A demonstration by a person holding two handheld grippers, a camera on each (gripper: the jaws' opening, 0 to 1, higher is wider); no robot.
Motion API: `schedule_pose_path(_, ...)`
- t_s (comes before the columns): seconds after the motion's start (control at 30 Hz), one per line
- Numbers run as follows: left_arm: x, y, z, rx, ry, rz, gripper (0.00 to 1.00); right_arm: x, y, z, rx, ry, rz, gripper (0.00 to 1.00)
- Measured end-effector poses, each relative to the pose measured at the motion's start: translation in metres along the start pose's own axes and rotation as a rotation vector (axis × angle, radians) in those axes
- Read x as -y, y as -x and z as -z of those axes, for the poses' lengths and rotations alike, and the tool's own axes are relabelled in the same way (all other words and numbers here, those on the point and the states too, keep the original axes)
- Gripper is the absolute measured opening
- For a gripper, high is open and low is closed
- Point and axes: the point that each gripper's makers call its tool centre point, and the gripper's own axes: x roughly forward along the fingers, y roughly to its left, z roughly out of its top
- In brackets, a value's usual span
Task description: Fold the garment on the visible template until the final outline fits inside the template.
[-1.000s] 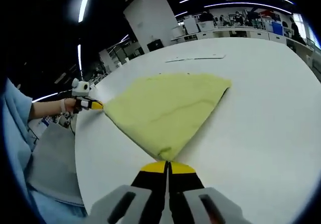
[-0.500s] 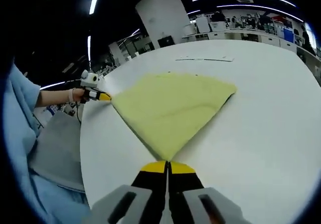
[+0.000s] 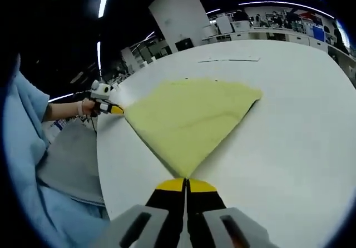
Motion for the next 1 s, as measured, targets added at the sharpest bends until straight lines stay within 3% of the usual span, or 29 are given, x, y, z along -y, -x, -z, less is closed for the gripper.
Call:
schedule_pose_path(0.43, 0.012, 0.007, 0.027, 0.001, 0.046, 0.011, 0.0, -0.012, 0.007, 0.025, -0.008, -0.038, -0.003, 0.0)
schedule_pose_path(0.8, 0.014, 0.007, 0.027, -0.003, 0.02, 0.016, 0.0, -0.011, 0.004, 0.024, -0.017, -0.055, -0.014, 0.0)
schedule_pose_path(0.9, 0.014, 0.01, 0.029, -0.009, 0.011, 0.021, 0.07, -0.011, 0.006, 0.022, -0.008, -0.032, -0.02, 0.0)
schedule_pose_path(1.0, 0.016, 0.015, 0.016, 0.049, -0.019, 0.031, 0.25, -0.013, 0.01, 0.017, 0.015, -0.04, -0.03, 0.0)
